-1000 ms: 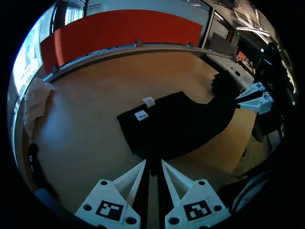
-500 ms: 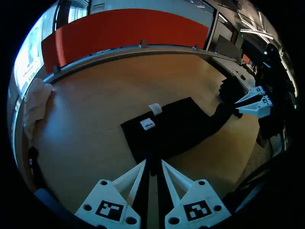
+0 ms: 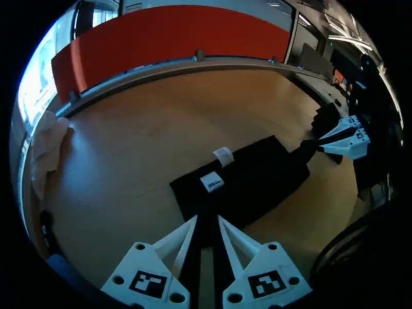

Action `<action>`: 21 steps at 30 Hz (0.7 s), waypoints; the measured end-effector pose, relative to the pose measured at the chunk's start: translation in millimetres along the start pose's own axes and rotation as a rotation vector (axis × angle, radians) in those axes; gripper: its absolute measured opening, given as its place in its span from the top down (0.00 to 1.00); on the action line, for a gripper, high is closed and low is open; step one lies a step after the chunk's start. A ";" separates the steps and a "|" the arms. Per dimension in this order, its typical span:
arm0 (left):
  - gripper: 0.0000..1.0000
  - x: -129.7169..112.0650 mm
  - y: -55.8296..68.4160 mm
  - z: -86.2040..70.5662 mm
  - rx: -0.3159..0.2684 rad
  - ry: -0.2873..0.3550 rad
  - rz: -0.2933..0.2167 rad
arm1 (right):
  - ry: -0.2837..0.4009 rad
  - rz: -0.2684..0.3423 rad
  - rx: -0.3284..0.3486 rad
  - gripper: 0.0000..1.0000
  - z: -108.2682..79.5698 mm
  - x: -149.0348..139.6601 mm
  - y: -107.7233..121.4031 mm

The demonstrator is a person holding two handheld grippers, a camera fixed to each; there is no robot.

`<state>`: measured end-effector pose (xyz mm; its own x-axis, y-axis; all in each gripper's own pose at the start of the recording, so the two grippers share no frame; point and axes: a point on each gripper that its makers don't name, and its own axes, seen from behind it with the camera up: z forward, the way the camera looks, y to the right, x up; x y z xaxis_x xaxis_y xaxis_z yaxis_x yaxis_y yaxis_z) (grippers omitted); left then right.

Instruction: Fold towel

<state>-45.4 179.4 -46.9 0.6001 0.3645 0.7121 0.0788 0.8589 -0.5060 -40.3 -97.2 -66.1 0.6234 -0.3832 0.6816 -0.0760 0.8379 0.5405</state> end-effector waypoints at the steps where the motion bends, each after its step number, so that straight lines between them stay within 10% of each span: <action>1: 0.88 0.3 -0.8 3.3 0.001 -0.003 0.001 | -0.003 0.003 -0.002 0.88 2.7 -0.1 1.8; 21: 0.84 -3.5 -16.5 64.0 0.028 -0.017 -0.021 | -0.042 0.078 -0.025 0.88 50.2 -8.4 23.2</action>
<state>-99.7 187.0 -9.9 0.5852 0.3523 0.7303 0.0683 0.8761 -0.4773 -86.4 -94.1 -34.6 0.5830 -0.3317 0.7417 -0.1036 0.8751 0.4728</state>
